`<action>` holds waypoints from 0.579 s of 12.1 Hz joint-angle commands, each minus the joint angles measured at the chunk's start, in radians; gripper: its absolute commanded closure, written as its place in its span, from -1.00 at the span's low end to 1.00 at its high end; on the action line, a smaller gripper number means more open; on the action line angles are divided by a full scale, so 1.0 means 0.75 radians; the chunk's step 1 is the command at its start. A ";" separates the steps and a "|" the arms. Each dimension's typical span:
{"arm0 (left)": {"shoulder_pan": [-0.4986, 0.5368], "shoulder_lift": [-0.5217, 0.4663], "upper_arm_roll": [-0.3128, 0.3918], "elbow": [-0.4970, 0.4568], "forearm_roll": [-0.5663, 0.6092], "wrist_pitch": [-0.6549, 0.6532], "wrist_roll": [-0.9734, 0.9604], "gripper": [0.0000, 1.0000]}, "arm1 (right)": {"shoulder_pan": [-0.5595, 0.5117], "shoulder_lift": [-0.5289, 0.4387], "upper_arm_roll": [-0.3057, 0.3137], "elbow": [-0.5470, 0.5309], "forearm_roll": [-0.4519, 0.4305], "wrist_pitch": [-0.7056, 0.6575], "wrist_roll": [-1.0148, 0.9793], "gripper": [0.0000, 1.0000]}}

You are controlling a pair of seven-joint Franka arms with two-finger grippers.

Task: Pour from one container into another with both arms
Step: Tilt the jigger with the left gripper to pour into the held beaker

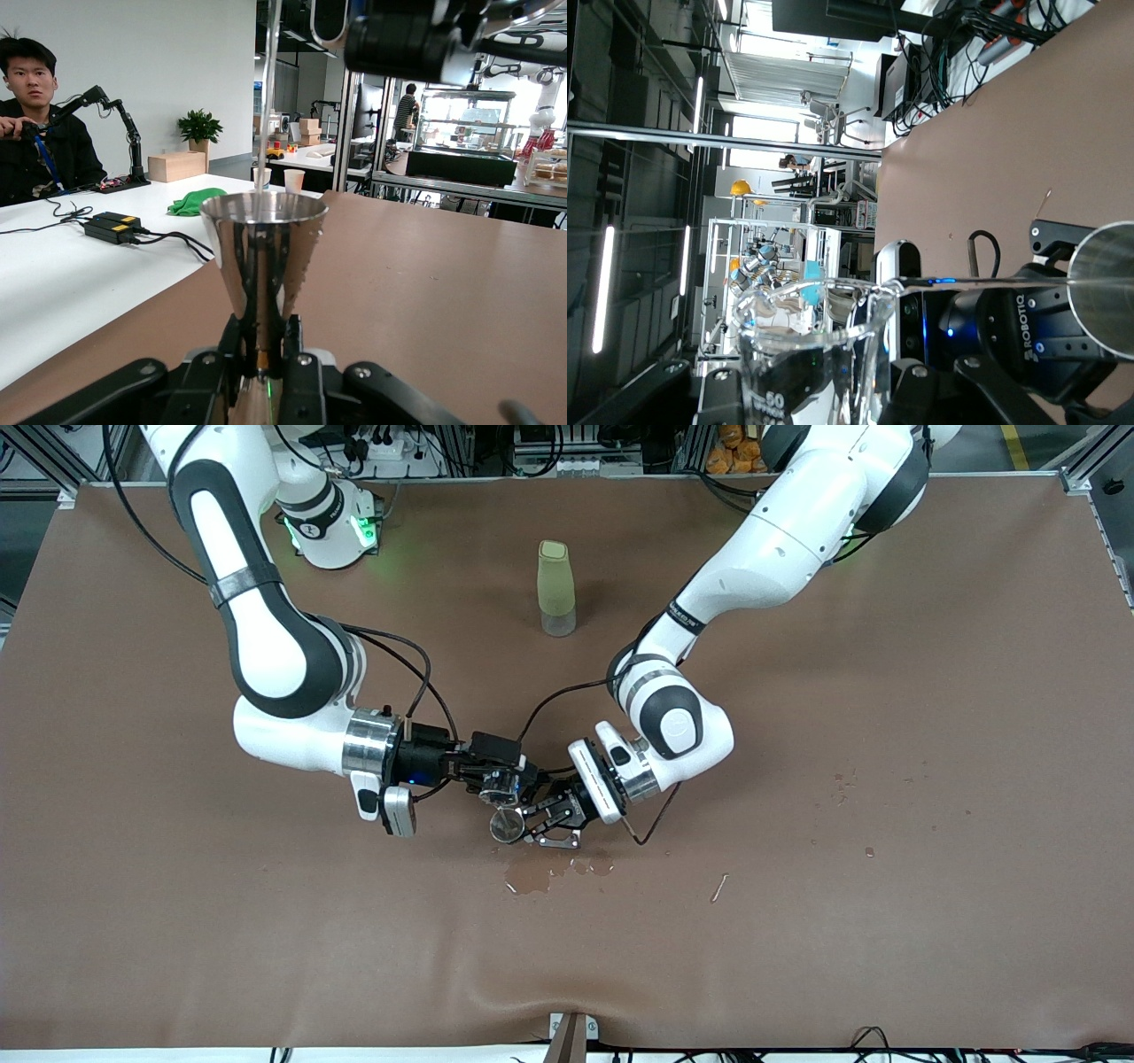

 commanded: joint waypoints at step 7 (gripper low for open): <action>-0.009 0.008 0.006 0.019 -0.049 0.001 0.038 1.00 | 0.009 -0.067 -0.015 -0.051 0.026 -0.002 0.237 1.00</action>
